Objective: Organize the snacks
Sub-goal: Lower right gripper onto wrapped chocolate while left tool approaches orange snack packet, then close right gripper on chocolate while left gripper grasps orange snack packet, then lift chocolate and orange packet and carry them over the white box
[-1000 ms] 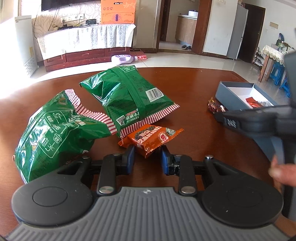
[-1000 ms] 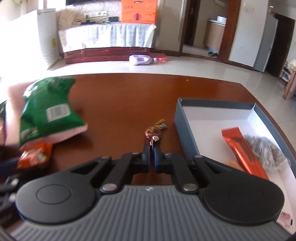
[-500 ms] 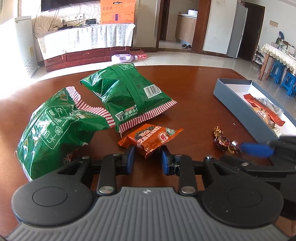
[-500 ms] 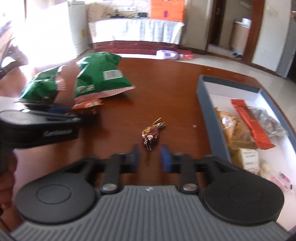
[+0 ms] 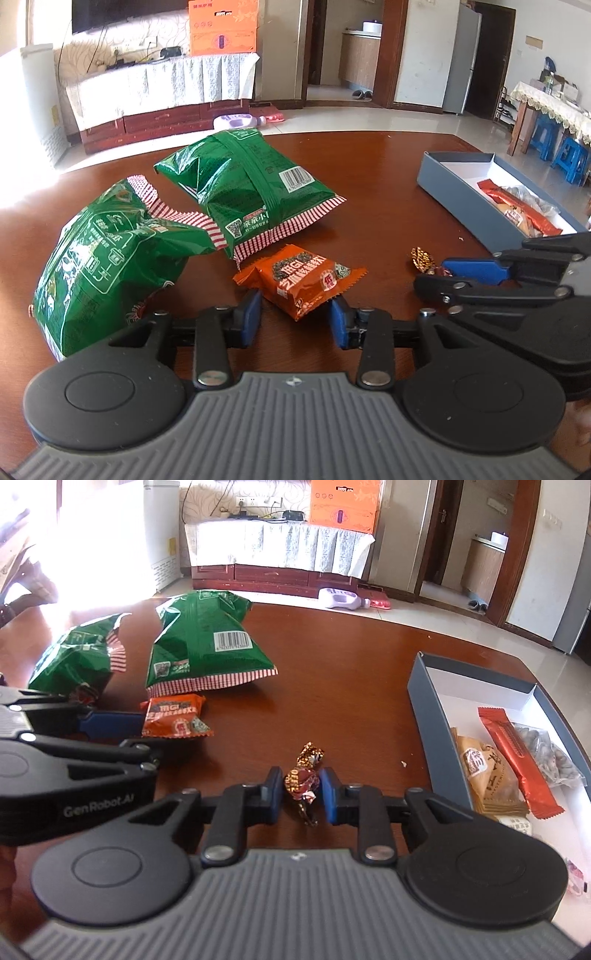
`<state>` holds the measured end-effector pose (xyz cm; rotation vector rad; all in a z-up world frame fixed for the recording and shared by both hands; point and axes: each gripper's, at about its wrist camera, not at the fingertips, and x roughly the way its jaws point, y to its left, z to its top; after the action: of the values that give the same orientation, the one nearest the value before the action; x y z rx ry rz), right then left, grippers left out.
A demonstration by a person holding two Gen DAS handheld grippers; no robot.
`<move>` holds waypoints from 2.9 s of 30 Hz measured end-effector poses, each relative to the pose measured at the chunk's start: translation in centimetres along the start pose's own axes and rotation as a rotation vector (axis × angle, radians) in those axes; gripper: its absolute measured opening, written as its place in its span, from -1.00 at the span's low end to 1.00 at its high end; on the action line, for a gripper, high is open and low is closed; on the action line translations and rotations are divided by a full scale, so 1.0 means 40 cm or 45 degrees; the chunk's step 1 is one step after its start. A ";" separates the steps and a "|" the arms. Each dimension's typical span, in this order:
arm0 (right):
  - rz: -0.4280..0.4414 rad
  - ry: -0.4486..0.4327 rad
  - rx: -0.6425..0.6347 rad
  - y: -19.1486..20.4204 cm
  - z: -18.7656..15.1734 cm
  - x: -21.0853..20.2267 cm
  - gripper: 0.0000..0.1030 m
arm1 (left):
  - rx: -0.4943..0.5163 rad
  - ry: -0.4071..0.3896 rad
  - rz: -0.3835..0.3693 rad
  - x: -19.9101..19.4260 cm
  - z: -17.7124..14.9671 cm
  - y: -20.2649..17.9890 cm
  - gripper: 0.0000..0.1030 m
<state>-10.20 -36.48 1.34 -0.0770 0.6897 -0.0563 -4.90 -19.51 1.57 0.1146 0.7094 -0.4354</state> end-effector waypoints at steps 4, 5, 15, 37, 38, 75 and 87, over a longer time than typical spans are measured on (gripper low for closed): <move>0.025 -0.012 0.039 -0.021 -0.002 -0.026 -0.50 | -0.011 -0.010 0.004 0.002 -0.001 -0.003 -0.27; 0.028 -0.019 0.049 -0.028 0.001 -0.033 -0.50 | -0.018 -0.011 0.000 0.002 -0.001 -0.005 -0.29; 0.080 -0.056 0.102 -0.064 0.012 -0.098 -0.50 | -0.071 -0.023 0.009 -0.014 -0.003 -0.026 -0.42; 0.171 0.078 0.073 -0.062 -0.029 -0.069 -0.50 | 0.019 0.038 0.054 -0.012 -0.018 -0.058 0.56; 0.170 0.081 0.065 -0.060 -0.029 -0.067 -0.50 | 0.032 0.041 0.050 -0.005 -0.015 -0.058 0.56; 0.153 -0.143 0.034 -0.098 0.010 -0.243 -0.50 | 0.019 -0.101 0.051 -0.088 0.046 -0.131 -0.14; 0.160 -0.187 0.046 -0.124 0.008 -0.283 -0.50 | 0.005 -0.103 0.055 -0.083 0.063 -0.171 -0.14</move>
<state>-18.86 -40.50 9.21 -0.0031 0.5456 0.0568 -8.51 -25.17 5.94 0.1153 0.6253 -0.3977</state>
